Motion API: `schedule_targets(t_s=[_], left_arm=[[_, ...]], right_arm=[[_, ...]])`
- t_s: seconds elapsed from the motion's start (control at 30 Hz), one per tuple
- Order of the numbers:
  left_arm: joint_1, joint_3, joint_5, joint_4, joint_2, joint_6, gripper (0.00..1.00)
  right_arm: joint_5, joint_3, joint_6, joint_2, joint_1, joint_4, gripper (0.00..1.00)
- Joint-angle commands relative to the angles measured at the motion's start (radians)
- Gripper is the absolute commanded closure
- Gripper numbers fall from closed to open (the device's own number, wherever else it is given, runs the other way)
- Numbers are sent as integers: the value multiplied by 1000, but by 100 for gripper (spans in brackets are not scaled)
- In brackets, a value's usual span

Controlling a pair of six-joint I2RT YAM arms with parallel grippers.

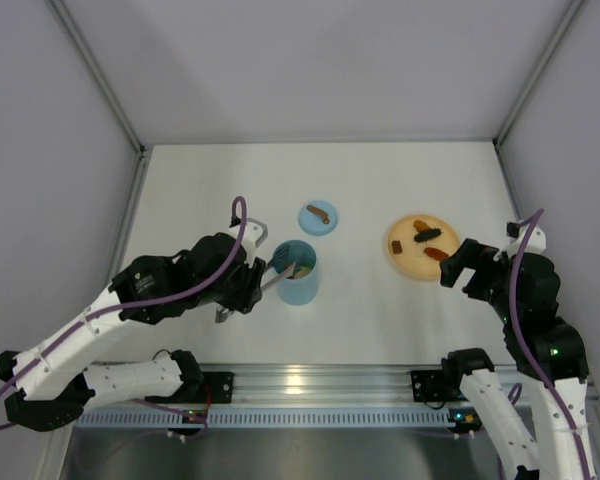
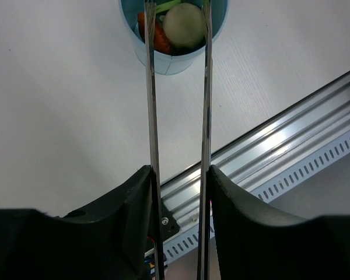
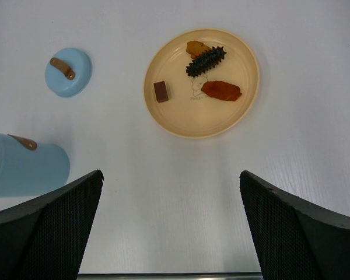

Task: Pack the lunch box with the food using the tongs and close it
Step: Place the fake food in the packing box, then pick up the fake food from the plate.

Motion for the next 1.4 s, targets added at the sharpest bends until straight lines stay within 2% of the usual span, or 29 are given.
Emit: schedule_targets(t_s=[0.0,0.23,0.47,0.83,1.03,1.37], left_arm=[[-3,80,-15,8,13,-3,53],[-2,266,5,28,131,36,54],[-3,428,77,133,341,92,53],[-2,582,197,302,700,129,53],[-1,665,189,339,897,118,53],[-6,729,140,374,1066,109,55]], right_arm=[[-7,1,4,-4,-12,58,1],[-7,12,5,-3,-12,55,0],[-4,32,2,-1,-11,41,0],[-1,55,-6,-15,-12,6,1],[2,60,-9,-29,-12,-12,0],[22,58,-18,-53,-12,-39,1]])
